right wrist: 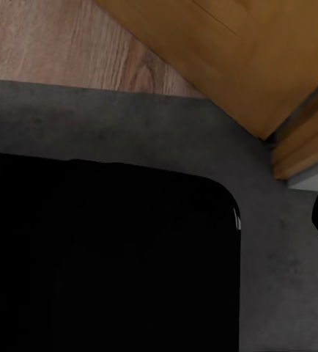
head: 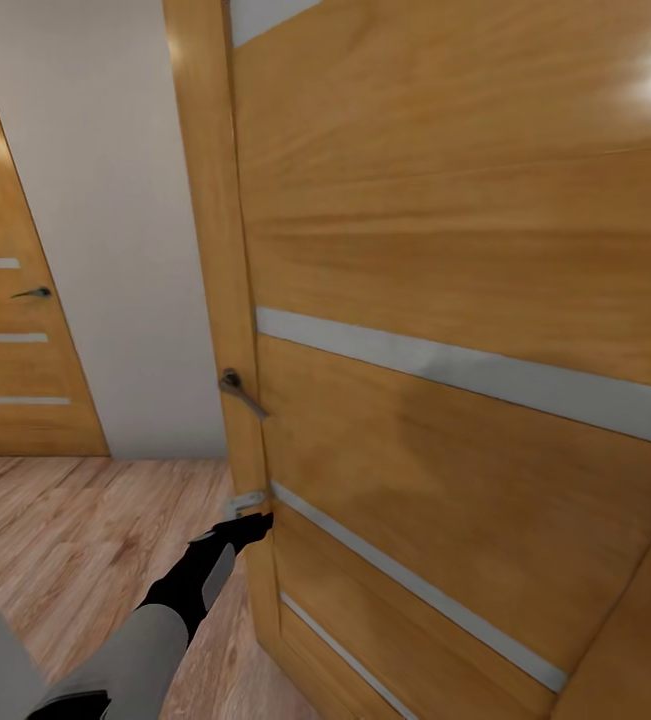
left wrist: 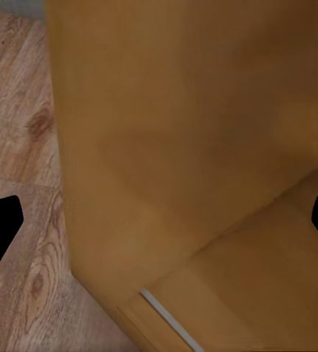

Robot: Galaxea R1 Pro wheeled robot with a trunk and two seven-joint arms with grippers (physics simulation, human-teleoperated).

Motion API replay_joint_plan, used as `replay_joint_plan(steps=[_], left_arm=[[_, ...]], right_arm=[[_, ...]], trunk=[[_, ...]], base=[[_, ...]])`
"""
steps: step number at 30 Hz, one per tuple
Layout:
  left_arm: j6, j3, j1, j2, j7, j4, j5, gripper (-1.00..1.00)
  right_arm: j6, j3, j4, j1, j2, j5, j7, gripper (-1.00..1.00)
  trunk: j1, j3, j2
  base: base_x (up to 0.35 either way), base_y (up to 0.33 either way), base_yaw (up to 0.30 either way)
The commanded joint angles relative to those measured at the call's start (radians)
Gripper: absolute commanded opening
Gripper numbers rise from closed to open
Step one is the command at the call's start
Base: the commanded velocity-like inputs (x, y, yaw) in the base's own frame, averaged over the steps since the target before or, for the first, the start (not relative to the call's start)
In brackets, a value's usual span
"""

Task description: Move the two storage containers from the living room to the garage. In the garage, place one container on the floor and stack the other container on top of it (either order is fine).

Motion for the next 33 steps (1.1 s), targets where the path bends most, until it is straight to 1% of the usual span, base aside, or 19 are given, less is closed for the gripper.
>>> replay_joint_plan(steps=[1,6,11,21,25,33], left_arm=[[0.006,-0.001,0.000,-0.002,-0.002,-0.002,0.019,1.00],[0.006,0.000,0.000,-0.002,-0.002,-0.002,0.019,1.00],[0.006,0.000,0.000,-0.003,-0.002,-0.002,0.019,1.00],[0.006,0.000,0.000,-0.003,-0.003,-0.001,0.019,1.00],[0.006,0.000,0.000,-0.003,-0.003,-0.002,0.019,1.00],[0.006,0.000,0.000,-0.003,-0.003,-0.002,0.019,1.00]], right_arm=[[-0.003,-0.001,0.001,-0.001,0.000,0.002,0.001,1.00],[-0.002,0.000,0.001,-0.001,0.000,0.002,0.002,1.00],[0.022,0.000,0.001,-0.001,0.000,0.003,0.002,1.00],[0.025,0.000,0.001,-0.001,0.000,0.003,0.002,1.00],[0.025,0.000,0.001,-0.001,0.000,0.003,0.002,1.00],[0.028,0.001,0.000,-0.001,0.000,0.003,0.001,1.00]], trunk=[[0.000,-0.001,0.000],[0.000,-0.001,0.000],[0.000,-0.001,0.000],[0.000,-0.001,0.000],[0.000,-0.001,0.000],[0.000,-0.001,0.000]], base=[[0.000,0.000,-0.222],[0.000,0.000,-0.254],[0.000,0.000,-0.276],[0.000,0.000,-0.276],[0.000,0.000,-0.094],[0.000,0.000,-0.013]])
